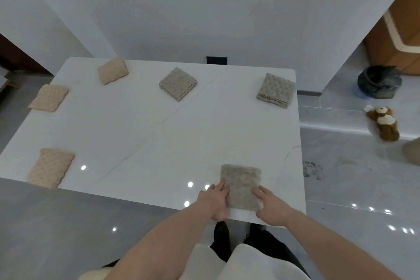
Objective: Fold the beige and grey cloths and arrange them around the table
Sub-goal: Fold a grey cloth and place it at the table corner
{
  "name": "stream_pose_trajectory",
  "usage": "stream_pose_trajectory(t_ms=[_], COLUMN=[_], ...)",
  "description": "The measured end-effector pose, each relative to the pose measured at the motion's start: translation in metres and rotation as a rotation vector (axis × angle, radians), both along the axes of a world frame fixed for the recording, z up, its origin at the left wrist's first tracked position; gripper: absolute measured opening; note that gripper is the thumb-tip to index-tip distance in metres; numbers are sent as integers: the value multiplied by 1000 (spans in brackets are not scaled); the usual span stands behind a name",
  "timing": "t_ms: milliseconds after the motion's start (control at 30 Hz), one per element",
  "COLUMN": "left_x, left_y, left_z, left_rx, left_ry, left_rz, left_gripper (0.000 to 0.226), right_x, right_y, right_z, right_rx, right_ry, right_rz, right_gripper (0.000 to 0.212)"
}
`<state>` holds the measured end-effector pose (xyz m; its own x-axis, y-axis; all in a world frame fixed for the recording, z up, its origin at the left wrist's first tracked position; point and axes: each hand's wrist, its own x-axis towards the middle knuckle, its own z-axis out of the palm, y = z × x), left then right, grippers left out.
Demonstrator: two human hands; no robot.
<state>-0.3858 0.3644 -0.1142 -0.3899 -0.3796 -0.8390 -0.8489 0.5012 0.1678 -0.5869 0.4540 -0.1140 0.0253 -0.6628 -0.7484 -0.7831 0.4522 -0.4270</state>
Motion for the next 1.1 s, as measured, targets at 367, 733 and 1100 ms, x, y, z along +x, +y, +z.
stream_pose_trajectory(t_ms=[367, 733, 1100], left_x=[-40, -208, -235], left_y=[24, 61, 73], left_z=[25, 54, 69], left_rx=[-251, -337, -381], left_ry=[424, 590, 561], left_rz=[479, 806, 855], left_gripper=[66, 55, 54], right_x=[-82, -258, -286], right_y=[11, 27, 2], right_z=[24, 55, 79], right_rx=[-184, -282, -379], right_ry=[-91, -50, -167], right_rz=[-132, -9, 1], right_gripper=[72, 66, 63])
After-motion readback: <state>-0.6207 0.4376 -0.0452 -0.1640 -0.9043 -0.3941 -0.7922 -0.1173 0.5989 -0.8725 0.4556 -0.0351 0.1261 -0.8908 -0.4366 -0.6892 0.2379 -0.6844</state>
